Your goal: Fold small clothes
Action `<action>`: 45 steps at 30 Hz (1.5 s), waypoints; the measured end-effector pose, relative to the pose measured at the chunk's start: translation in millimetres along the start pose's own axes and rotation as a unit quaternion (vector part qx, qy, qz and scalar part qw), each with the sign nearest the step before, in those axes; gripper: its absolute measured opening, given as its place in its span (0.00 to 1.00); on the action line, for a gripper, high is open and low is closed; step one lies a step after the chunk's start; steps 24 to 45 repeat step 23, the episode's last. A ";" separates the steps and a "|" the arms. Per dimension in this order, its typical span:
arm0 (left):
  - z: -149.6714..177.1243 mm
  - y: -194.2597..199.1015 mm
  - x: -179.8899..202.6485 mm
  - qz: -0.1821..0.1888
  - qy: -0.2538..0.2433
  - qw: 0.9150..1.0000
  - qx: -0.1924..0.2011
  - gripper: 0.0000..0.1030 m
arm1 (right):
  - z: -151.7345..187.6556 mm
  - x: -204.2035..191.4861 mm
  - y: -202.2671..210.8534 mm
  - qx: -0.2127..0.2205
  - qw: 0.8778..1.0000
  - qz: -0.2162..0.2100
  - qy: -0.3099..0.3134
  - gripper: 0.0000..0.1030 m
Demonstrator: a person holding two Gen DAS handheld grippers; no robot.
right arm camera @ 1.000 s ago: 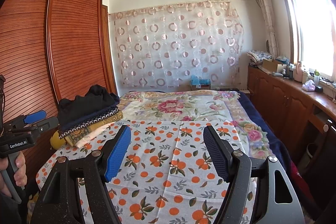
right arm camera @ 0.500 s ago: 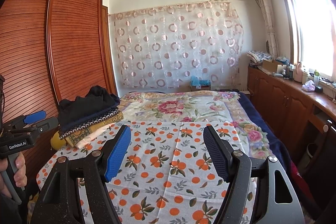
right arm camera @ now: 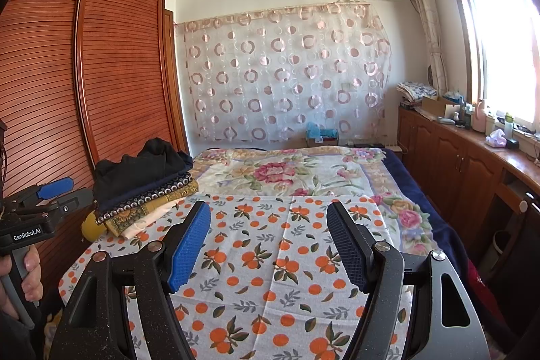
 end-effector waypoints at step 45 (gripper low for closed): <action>1.4 -0.2 3.0 0.000 0.001 1.000 0.001 0.79 | 0.9 -0.2 -1.8 0.000 1.000 -0.001 0.000 0.71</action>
Point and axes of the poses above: each gripper's, at about its wrist camera, not at the fingertips, and y roughly against the way its jaws point, x to its right, z to its underside, the point moved 6 cm from there along -y, roughly the way its jaws point, and after that the axes turned 10 degrees about z, right-handed, at the moved point
